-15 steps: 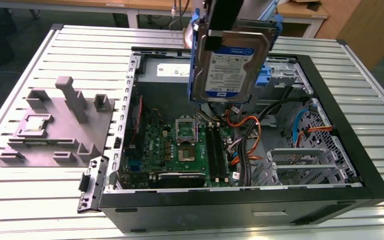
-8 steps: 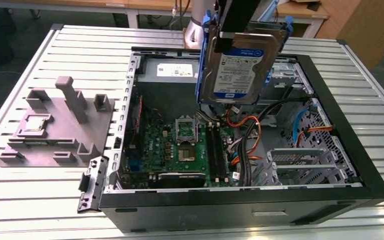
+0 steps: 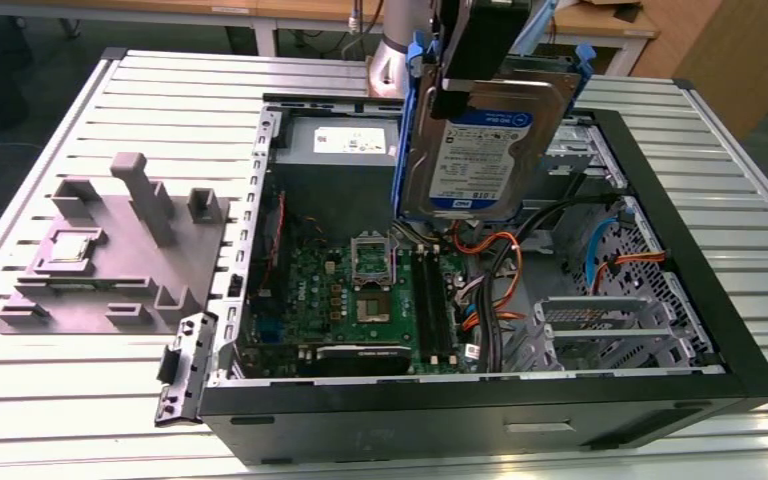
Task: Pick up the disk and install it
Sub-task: 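Insert the disk into the insertion slot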
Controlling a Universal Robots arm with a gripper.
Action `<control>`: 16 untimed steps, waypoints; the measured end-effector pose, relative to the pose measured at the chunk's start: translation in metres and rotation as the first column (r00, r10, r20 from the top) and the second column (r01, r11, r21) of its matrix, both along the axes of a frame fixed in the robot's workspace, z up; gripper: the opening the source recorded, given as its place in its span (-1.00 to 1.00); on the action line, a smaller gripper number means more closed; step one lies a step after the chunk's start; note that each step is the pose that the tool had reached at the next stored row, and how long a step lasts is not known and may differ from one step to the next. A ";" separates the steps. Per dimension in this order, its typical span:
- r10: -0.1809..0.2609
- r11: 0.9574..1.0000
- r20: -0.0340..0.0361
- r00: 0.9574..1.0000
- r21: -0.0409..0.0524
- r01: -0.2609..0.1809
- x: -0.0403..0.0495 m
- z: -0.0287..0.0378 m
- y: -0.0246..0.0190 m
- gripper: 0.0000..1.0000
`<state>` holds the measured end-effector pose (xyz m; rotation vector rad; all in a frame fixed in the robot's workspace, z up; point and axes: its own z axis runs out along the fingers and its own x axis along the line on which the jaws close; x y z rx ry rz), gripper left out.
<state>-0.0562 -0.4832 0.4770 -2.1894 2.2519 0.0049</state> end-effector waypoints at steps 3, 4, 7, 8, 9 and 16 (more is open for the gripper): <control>0.000 1.000 0.000 1.000 0.000 0.000 0.0001 0.0000 -0.0001 -0.27; 0.000 1.000 0.000 1.000 0.000 0.000 0.0001 0.0000 -0.0001 -0.27; 0.000 1.000 0.000 1.000 0.000 0.000 0.0001 0.0000 -0.0001 -0.27; 0.000 1.000 0.000 1.000 0.000 0.000 0.0001 0.0000 -0.0001 -0.27; 0.000 1.000 0.000 1.000 0.000 0.000 0.0001 0.0000 -0.0001 -0.27; 0.000 1.000 0.000 1.000 0.000 0.000 0.0002 -0.0001 -0.0053 -0.27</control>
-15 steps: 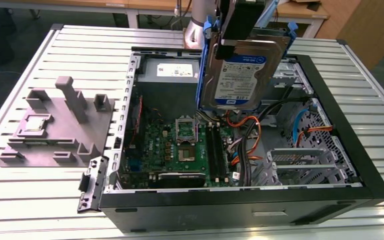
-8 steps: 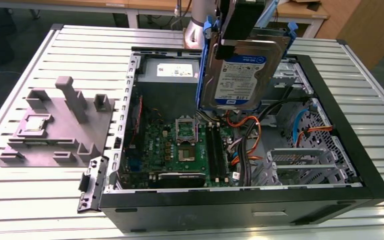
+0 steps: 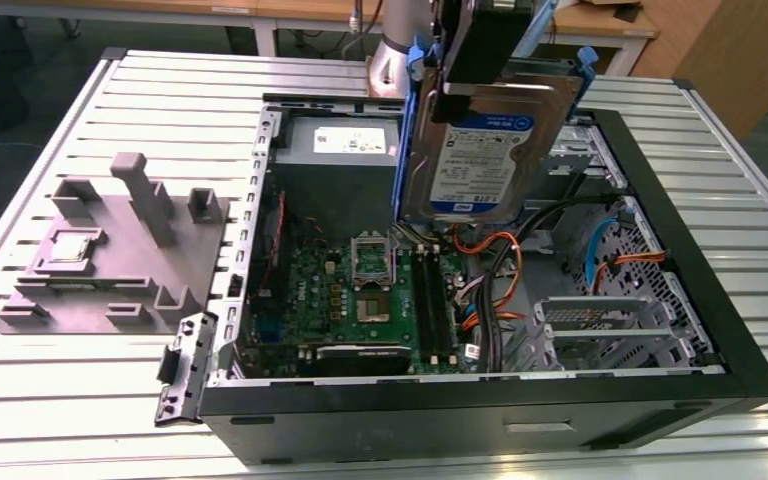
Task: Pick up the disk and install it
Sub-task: 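Insert the disk into the insertion slot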
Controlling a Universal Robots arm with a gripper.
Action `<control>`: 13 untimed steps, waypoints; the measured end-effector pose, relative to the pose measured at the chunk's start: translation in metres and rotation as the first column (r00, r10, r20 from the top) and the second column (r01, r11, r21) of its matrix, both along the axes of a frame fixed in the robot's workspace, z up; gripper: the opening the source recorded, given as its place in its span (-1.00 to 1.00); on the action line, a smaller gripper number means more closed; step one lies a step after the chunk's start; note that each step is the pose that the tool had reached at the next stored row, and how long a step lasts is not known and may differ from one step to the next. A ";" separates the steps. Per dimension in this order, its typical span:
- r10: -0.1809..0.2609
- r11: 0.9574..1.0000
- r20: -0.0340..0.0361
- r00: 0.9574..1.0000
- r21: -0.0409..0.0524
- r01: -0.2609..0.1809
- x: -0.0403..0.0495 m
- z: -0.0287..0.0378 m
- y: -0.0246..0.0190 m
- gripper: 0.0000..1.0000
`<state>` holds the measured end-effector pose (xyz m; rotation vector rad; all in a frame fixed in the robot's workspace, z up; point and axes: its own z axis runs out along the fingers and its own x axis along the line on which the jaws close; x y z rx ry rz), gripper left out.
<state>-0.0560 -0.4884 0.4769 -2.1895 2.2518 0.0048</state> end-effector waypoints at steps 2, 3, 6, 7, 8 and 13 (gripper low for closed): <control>0.000 1.000 0.000 1.000 0.000 0.000 0.0000 -0.0002 -0.0042 -0.27; 0.000 1.000 0.000 1.000 0.000 0.000 0.0001 -0.0002 -0.0061 -0.27; 0.000 1.000 0.000 1.000 0.000 0.000 0.0003 -0.0003 -0.0110 -0.27; 0.000 1.000 0.000 1.000 0.000 0.000 0.0004 -0.0004 -0.0126 -0.27; 0.000 1.000 0.000 1.000 0.000 0.000 0.0005 -0.0005 -0.0140 -0.27; 0.000 1.000 0.000 1.000 0.000 0.000 0.0057 -0.0007 -0.0165 -0.27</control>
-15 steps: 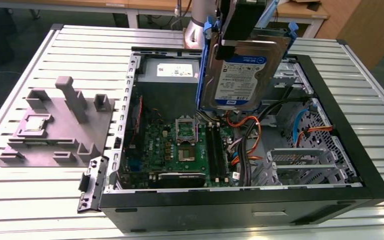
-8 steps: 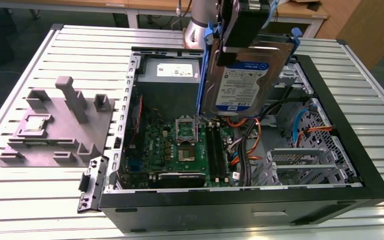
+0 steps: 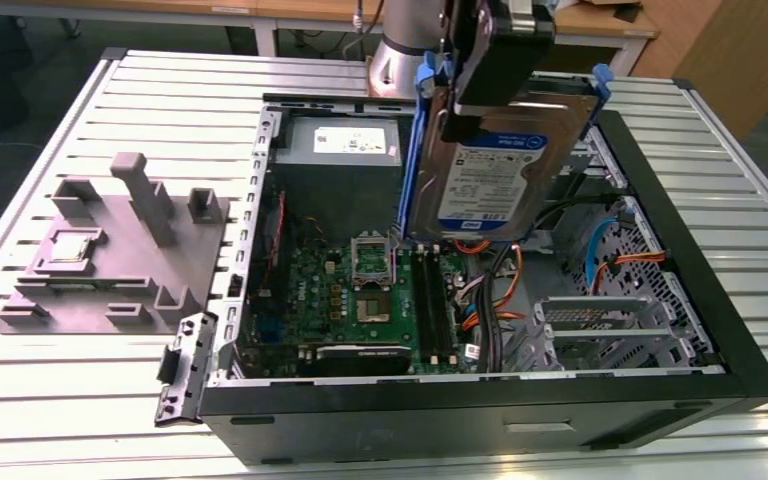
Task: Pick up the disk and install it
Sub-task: 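Insert the disk into the insertion slot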
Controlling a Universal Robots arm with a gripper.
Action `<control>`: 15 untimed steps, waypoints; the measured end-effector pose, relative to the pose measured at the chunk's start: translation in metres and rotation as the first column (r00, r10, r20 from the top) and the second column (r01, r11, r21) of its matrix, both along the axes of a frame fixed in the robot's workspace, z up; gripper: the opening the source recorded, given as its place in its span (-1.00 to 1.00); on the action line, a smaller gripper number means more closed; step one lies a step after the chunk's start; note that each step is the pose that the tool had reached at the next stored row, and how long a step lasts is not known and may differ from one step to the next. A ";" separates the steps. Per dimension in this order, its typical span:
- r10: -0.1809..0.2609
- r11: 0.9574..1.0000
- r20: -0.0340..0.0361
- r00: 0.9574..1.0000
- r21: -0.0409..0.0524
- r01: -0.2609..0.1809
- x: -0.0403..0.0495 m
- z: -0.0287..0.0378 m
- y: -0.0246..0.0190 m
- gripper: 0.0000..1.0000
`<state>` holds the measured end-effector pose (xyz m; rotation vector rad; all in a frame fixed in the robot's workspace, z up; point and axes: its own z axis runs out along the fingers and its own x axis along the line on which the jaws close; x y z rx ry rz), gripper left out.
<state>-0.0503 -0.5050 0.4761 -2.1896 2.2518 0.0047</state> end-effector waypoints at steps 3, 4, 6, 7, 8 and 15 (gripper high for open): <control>0.000 1.000 0.000 1.000 0.000 0.000 0.0077 -0.0001 -0.0003 -0.27; 0.000 1.000 0.000 1.000 0.000 0.000 0.0102 -0.0001 -0.0003 -0.27; 0.000 1.000 0.000 1.000 0.000 0.000 0.0137 -0.0001 -0.0003 -0.27; 0.000 1.000 0.000 1.000 0.000 0.000 0.0149 -0.0001 -0.0003 -0.27; 0.000 1.000 0.000 1.000 0.000 0.000 0.0154 -0.0002 -0.0005 -0.27; 0.000 1.000 0.000 1.000 0.000 0.000 0.0169 -0.0007 -0.0113 -0.27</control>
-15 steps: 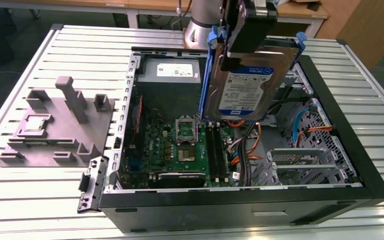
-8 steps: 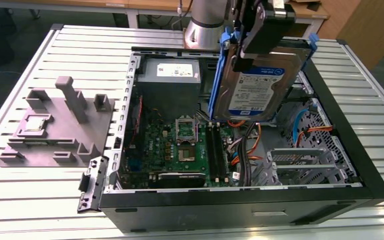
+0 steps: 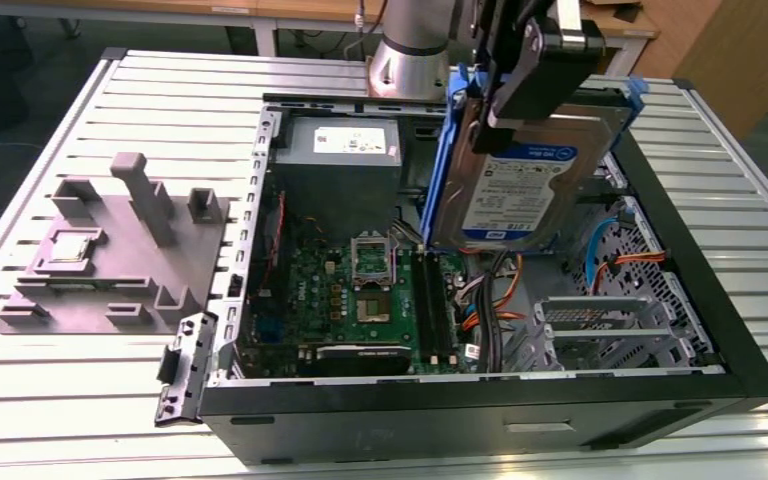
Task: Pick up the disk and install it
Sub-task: 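Insert the disk into the insertion slot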
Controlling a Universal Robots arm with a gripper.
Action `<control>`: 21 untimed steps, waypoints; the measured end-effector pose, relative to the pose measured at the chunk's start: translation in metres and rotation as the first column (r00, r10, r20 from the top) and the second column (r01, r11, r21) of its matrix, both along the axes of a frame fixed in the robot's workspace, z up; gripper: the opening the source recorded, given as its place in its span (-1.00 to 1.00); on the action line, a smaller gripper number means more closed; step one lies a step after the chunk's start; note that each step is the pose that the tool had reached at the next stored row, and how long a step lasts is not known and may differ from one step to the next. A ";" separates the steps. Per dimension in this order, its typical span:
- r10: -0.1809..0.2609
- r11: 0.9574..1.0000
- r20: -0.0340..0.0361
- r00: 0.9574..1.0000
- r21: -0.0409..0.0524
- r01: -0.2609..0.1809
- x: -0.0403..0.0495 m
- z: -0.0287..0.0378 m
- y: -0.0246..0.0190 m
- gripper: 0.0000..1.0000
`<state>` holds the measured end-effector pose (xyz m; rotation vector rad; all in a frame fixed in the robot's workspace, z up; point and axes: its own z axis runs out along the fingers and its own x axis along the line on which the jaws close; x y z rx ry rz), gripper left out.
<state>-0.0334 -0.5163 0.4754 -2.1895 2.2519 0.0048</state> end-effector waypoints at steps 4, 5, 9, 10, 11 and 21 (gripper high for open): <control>0.000 1.000 0.000 1.000 0.000 0.000 0.0030 -0.0002 -0.0069 -0.27; 0.000 1.000 0.000 1.000 0.000 0.000 0.0045 -0.0003 -0.0079 -0.27; 0.000 1.000 0.000 1.000 0.000 0.000 0.0138 -0.0005 -0.0096 -0.27; 0.000 1.000 0.000 1.000 0.000 0.000 0.0161 -0.0006 -0.0098 -0.27; 0.000 1.000 0.000 1.000 0.000 0.000 0.0183 -0.0006 -0.0100 -0.27; 0.000 1.000 0.000 1.000 -0.001 0.000 0.0332 -0.0012 -0.0117 -0.27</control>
